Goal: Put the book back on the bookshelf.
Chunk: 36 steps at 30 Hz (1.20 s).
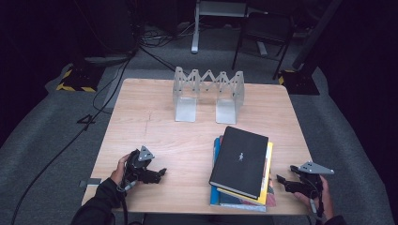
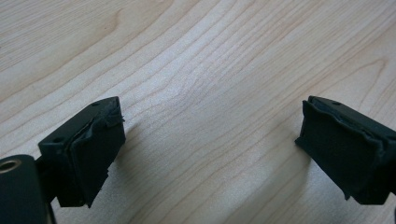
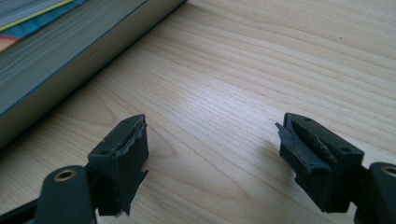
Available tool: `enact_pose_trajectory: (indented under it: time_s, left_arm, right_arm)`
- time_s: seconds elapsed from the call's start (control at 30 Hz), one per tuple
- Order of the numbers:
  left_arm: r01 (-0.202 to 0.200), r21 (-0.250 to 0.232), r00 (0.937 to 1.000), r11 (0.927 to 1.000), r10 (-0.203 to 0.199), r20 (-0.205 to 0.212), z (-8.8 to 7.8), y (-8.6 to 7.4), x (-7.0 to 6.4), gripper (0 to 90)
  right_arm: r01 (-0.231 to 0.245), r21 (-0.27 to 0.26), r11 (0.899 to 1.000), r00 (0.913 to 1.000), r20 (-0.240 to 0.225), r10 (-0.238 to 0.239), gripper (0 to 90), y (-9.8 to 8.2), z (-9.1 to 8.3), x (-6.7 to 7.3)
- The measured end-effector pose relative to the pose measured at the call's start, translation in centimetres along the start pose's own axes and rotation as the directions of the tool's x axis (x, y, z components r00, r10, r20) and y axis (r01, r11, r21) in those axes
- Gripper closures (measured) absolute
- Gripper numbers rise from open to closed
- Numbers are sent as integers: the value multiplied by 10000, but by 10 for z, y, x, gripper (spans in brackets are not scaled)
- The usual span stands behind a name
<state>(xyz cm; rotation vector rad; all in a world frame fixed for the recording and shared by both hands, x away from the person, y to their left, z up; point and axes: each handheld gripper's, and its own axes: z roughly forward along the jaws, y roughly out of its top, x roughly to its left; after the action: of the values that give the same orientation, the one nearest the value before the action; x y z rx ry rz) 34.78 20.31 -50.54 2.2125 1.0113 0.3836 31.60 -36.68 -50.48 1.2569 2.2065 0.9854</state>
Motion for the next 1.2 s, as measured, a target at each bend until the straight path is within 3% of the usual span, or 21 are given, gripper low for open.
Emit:
enact_pose_trajectory:
  time_s: [0.13, 0.23, 0.33, 0.47, 0.53, 0.73, 0.87, 1.0, 1.2]
  left_arm:
    - [75, 5, 10000, 10000, -75, -13, -2, -2, 4, 72]
    - [92, 3, 10000, 10000, -92, -9, -2, -2, 4, 72]
    - [143, -1, 9999, 9999, -143, -80, -3, -3, 2, 75]
    - [93, 33, 9999, 10000, -93, -68, -4, -3, 3, 76]
    - [65, 19, 10000, 10000, -65, -24, -3, -3, 3, 76]
    - [-161, 63, 9998, 9999, 160, 96, 2, 3, -1, 64]
    - [-354, 62, 9988, 9994, 352, 354, 7, 8, -10, 64]
    - [-750, 28, 9946, 9972, 746, 723, 11, 12, -18, 64]
    - [-1090, 41, 9885, 9940, 1080, 1058, 17, 18, -26, 63]
  right_arm:
    - [326, -108, 9994, 9992, 253, -323, 244, -1, -2, 4]
    - [-32, 19, 10000, 10000, 75, 32, 221, 0, 0, 0]
    - [-64, 50, 10000, 10000, 23, 64, 215, 1, 0, -1]
    - [289, 107, 9995, 9995, -122, -288, 212, 2, 0, 0]
    - [738, 216, 9970, 9972, 83, -740, 225, 5, -2, 0]
    - [665, -648, 9957, 9977, -109, -674, 258, 32, -26, -4]
    - [852, -908, 9922, 9955, -340, -886, 273, 52, -40, 4]
    - [921, -1394, 9859, 9898, -949, -1059, 278, 70, -48, 17]
    - [1317, -1355, 9820, 9772, -1488, -1516, 282, 81, -46, 39]
